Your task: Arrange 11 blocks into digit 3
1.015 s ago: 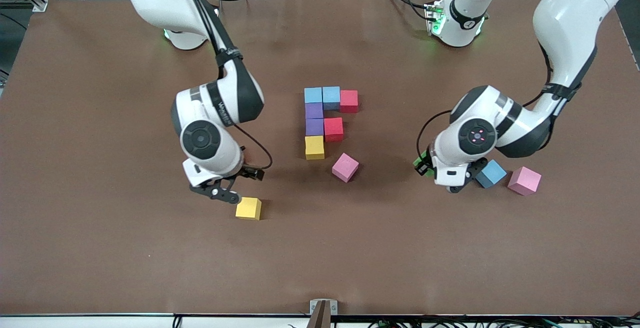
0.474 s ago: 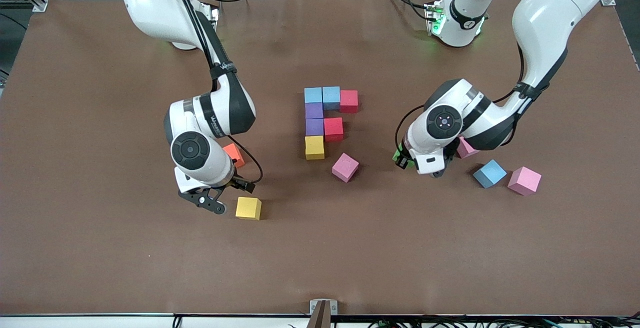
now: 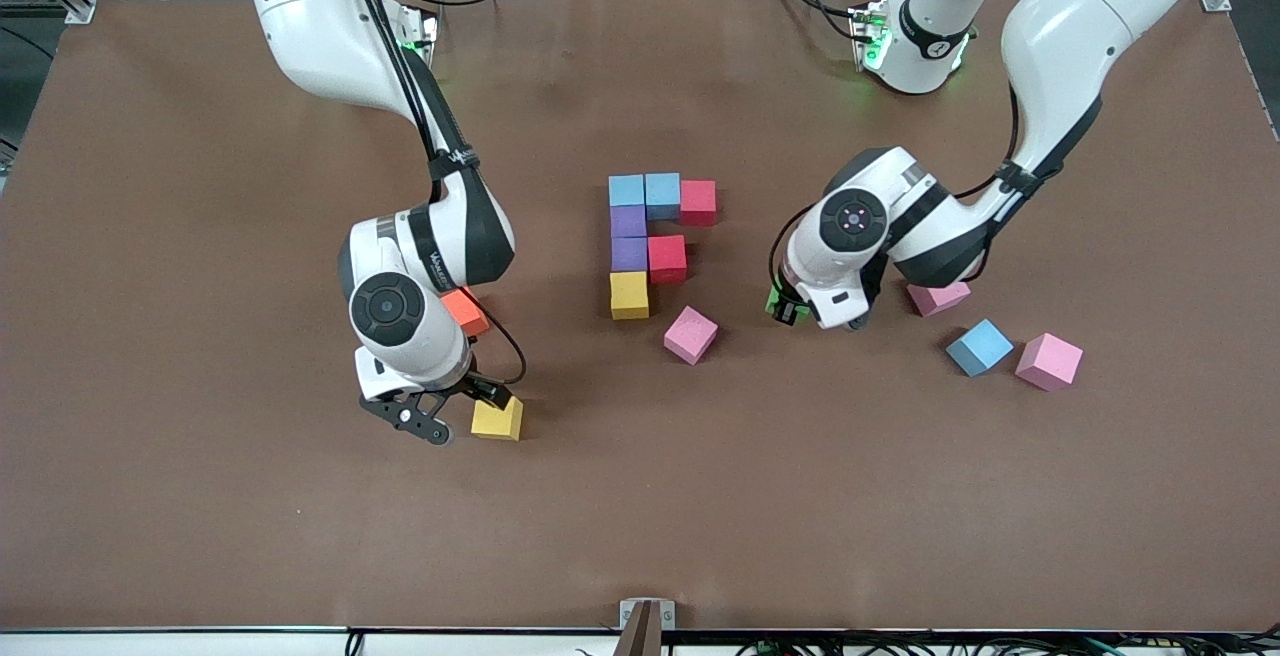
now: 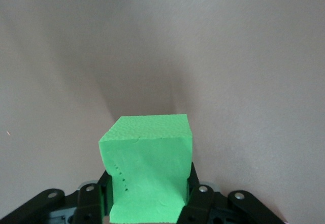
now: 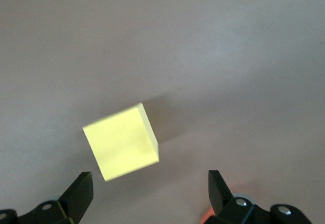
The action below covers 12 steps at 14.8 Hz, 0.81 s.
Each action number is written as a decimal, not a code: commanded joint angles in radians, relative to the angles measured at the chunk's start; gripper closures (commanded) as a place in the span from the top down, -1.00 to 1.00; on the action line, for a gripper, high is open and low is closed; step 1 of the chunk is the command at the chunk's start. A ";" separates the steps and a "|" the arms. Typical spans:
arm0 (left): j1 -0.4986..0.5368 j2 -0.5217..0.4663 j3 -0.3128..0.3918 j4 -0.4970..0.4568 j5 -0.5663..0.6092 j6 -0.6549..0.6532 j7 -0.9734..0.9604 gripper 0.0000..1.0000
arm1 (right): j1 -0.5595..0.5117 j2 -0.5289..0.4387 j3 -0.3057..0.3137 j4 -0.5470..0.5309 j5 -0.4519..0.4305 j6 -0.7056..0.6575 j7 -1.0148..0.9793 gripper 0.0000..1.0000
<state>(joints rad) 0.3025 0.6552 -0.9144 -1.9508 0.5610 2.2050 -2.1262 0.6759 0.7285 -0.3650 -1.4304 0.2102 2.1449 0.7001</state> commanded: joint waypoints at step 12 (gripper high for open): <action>-0.160 -0.036 -0.009 -0.077 0.020 0.081 -0.661 -0.27 | -0.010 -0.157 0.012 -0.256 0.017 0.013 -0.062 1.00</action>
<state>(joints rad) 0.1709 0.6412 -0.9359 -2.0250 0.5673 2.2709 -2.7255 0.6726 0.7253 -0.3636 -1.4772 0.2140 2.1437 0.6242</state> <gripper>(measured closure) 0.449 0.000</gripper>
